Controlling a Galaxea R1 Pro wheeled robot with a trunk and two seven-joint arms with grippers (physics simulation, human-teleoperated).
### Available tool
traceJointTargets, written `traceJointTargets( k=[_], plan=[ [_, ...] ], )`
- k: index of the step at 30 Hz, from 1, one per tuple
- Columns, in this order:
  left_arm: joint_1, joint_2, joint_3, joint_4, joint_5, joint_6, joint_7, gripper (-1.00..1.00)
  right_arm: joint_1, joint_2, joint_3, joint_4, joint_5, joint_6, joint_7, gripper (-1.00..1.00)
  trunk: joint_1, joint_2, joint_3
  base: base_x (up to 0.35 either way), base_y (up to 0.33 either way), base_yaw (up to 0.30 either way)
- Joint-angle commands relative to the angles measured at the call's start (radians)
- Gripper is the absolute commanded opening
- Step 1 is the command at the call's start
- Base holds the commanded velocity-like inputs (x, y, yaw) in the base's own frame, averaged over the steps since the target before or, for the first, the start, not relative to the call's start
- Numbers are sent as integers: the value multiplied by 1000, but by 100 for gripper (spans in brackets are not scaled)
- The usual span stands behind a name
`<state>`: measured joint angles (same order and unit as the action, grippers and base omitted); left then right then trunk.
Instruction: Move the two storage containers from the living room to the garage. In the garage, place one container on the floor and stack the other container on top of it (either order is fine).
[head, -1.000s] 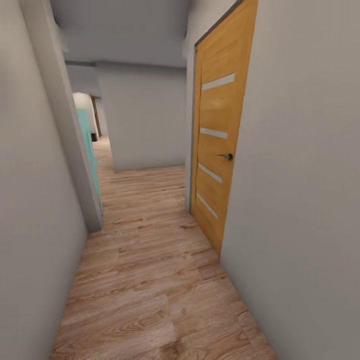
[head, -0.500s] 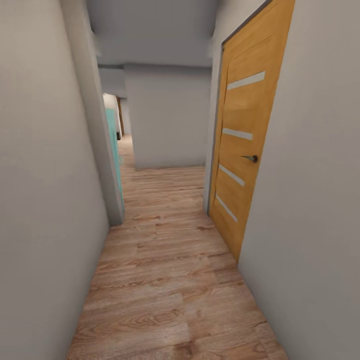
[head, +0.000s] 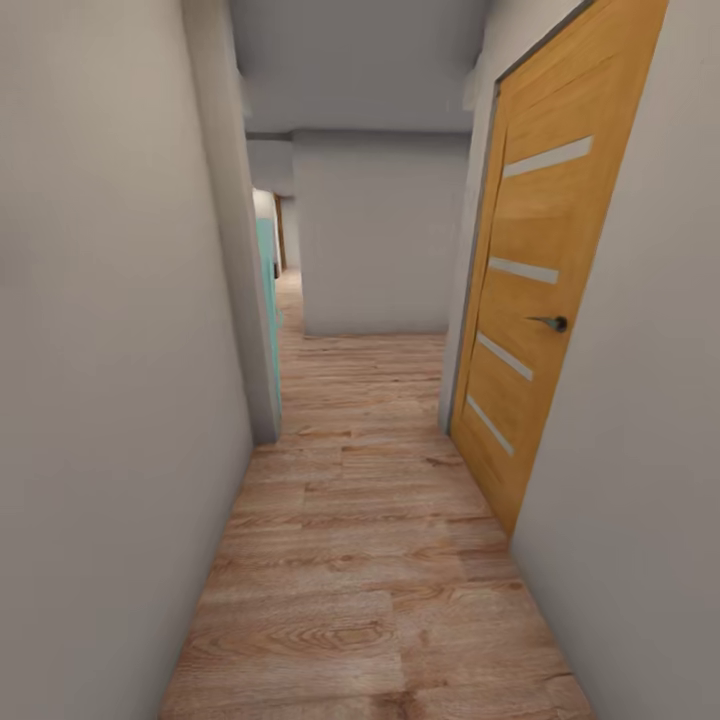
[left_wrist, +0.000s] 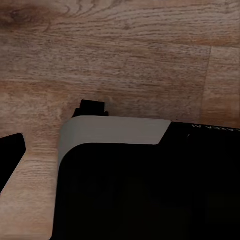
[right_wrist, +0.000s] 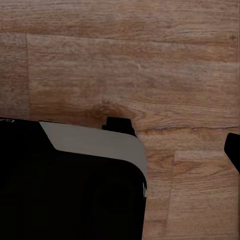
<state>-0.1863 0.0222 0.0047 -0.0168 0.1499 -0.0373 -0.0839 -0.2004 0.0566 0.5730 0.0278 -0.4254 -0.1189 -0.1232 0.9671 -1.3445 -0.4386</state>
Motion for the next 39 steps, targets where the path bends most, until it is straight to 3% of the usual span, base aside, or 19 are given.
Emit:
traceJointTargets(
  k=[1, 39],
  plan=[
    [-1, 0, 0, 1, 9, -3, -5, 100, -1, 1, 8, 3, -9, -5, -1, 100, 0, -1, -1, 273, 0, 30],
    [-1, 1, -2, 1, 8, -3, -5, 100, -1, 0, 8, 3, -9, -5, -1, 100, 0, -1, -1, 316, 0, 2]
  ],
)
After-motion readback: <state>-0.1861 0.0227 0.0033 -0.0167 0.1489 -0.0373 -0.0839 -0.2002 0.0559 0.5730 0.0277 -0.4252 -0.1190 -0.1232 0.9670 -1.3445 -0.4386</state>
